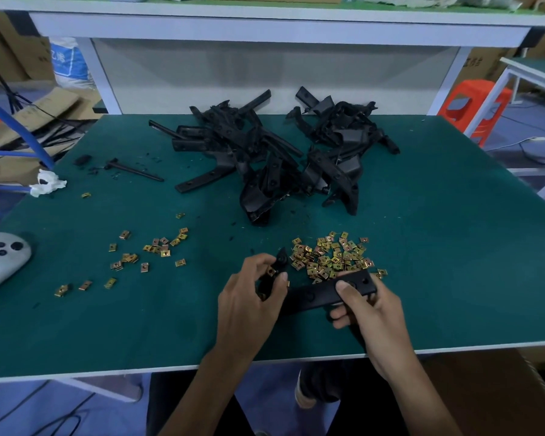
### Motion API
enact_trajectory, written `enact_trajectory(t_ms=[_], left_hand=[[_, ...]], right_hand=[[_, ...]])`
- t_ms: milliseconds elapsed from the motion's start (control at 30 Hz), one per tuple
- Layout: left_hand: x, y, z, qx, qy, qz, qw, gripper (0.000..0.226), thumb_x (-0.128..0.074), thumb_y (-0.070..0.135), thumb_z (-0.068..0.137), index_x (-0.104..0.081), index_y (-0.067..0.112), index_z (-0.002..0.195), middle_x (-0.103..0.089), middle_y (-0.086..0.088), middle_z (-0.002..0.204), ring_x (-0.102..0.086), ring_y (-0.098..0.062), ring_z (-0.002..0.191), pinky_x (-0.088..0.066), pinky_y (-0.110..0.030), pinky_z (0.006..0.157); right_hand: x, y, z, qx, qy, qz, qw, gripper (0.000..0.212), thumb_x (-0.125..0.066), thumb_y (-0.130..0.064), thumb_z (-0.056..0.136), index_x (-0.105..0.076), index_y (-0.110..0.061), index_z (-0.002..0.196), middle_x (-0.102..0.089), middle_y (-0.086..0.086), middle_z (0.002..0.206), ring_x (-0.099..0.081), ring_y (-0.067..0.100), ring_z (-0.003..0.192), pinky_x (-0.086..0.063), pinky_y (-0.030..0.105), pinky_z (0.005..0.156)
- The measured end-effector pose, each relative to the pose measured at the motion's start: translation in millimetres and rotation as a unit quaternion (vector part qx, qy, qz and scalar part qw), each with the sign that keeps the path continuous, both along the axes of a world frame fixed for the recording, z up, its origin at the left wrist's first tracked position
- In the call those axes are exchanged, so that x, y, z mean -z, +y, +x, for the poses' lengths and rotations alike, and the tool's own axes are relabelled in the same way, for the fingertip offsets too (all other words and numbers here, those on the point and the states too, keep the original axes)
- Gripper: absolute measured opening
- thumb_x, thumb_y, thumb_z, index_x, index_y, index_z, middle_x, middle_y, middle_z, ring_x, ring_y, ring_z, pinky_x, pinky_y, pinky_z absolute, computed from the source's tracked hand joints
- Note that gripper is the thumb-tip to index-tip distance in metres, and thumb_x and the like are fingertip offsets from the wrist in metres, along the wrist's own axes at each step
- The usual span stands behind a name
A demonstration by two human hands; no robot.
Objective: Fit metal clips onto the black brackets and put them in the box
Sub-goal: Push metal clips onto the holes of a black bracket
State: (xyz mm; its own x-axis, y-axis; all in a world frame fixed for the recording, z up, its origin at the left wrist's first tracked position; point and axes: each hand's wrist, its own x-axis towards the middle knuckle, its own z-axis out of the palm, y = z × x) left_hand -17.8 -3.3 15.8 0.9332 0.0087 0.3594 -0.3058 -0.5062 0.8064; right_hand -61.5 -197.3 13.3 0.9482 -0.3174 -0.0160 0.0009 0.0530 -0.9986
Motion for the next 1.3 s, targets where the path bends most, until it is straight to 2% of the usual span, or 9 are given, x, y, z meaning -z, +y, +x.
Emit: enact_trajectory(t_ms=[267, 367, 467, 600, 733, 800, 967, 1133, 1300], left_hand=[[4, 2, 3, 0.015, 0.061, -0.055, 0.996, 0.032, -0.071, 0.046, 0.085, -0.051, 0.052, 0.109, -0.072, 0.025, 0.096, -0.064, 0.010, 0.100, -0.042, -0.003, 0.079], [5, 9, 14, 0.064, 0.136, -0.132, 0.980, 0.024, -0.061, 0.055, 0.086, -0.068, 0.036, 0.098, -0.071, 0.021, 0.087, -0.066, 0.003, 0.086, -0.048, -0.017, 0.075], [5, 14, 21, 0.111, 0.159, -0.174, 0.965, 0.042, -0.059, 0.049, 0.089, -0.062, 0.011, 0.073, -0.052, 0.005, 0.065, -0.047, -0.009, 0.063, -0.037, -0.033, 0.061], [2, 17, 23, 0.093, 0.201, -0.302, 0.927, 0.039, -0.065, 0.034, 0.087, -0.061, -0.003, 0.077, -0.053, -0.012, 0.074, -0.047, -0.021, 0.074, -0.036, -0.039, 0.071], [1, 14, 26, 0.041, 0.207, -0.389, 0.897, 0.025, -0.063, 0.016, 0.096, -0.064, 0.004, 0.075, -0.055, -0.013, 0.080, -0.049, -0.025, 0.081, -0.039, -0.041, 0.079], [0, 12, 28, 0.011, 0.213, -0.401, 0.891, 0.026, -0.061, 0.015, 0.098, -0.065, 0.008, 0.073, -0.057, -0.012, 0.078, -0.051, -0.025, 0.079, -0.042, -0.039, 0.077], [3, 12, 31, -0.056, 0.207, -0.376, 0.901, 0.033, -0.055, 0.030, 0.102, -0.068, 0.021, 0.074, -0.041, 0.009, 0.051, -0.039, -0.010, 0.049, -0.037, -0.021, 0.044], [4, 14, 26, 0.014, 0.179, -0.361, 0.915, 0.030, -0.059, 0.025, 0.101, -0.072, 0.017, 0.075, -0.046, 0.003, 0.058, -0.043, -0.010, 0.057, -0.038, -0.030, 0.060], [0, 7, 20, 0.050, 0.165, -0.348, 0.921, 0.029, -0.059, 0.018, 0.100, -0.072, 0.010, 0.076, -0.059, 0.000, 0.068, -0.054, -0.011, 0.066, -0.045, -0.021, 0.059]], right_hand=[[-1, 0, -1, -0.002, -0.003, 0.017, 1.000, 0.014, -0.068, -0.015, 0.096, -0.076, -0.026, 0.091, -0.073, 0.010, 0.076, -0.069, 0.024, 0.061, -0.056, 0.029, 0.052], [-1, 0, -2, 0.000, -0.006, 0.042, 0.999, 0.016, -0.068, -0.011, 0.095, -0.077, -0.024, 0.092, -0.072, 0.009, 0.076, -0.068, 0.022, 0.060, -0.056, 0.028, 0.052], [-3, 0, -2, -0.007, -0.006, 0.050, 0.999, 0.014, -0.069, -0.013, 0.094, -0.076, -0.024, 0.091, -0.072, 0.007, 0.077, -0.067, 0.021, 0.061, -0.056, 0.028, 0.052], [-6, 2, -3, -0.038, -0.006, 0.013, 0.999, 0.013, -0.071, -0.031, 0.085, -0.076, -0.029, 0.097, -0.071, 0.006, 0.075, -0.066, 0.020, 0.063, -0.054, 0.027, 0.053], [-9, 12, 0, -0.063, -0.014, 0.006, 0.998, 0.013, -0.070, -0.034, 0.086, -0.074, -0.026, 0.096, -0.070, 0.006, 0.075, -0.063, 0.017, 0.061, -0.049, 0.026, 0.049], [-8, 13, 2, -0.059, -0.015, 0.005, 0.998, 0.010, -0.070, -0.033, 0.087, -0.073, -0.026, 0.093, -0.071, 0.006, 0.076, -0.063, 0.015, 0.062, -0.047, 0.025, 0.049], [-4, 5, -4, -0.052, -0.025, 0.016, 0.998, 0.009, -0.070, -0.029, 0.088, -0.073, -0.024, 0.094, -0.068, 0.006, 0.073, -0.064, 0.019, 0.062, -0.052, 0.027, 0.053], [-1, -2, -1, -0.004, -0.014, 0.097, 0.995, 0.029, -0.073, -0.027, 0.080, -0.069, -0.008, 0.102, -0.065, 0.011, 0.078, -0.064, 0.019, 0.060, -0.055, 0.028, 0.052], [0, 1, 0, -0.011, -0.018, 0.076, 0.997, 0.031, -0.072, -0.027, 0.081, -0.067, -0.005, 0.102, -0.065, 0.011, 0.078, -0.064, 0.020, 0.060, -0.054, 0.029, 0.052]])
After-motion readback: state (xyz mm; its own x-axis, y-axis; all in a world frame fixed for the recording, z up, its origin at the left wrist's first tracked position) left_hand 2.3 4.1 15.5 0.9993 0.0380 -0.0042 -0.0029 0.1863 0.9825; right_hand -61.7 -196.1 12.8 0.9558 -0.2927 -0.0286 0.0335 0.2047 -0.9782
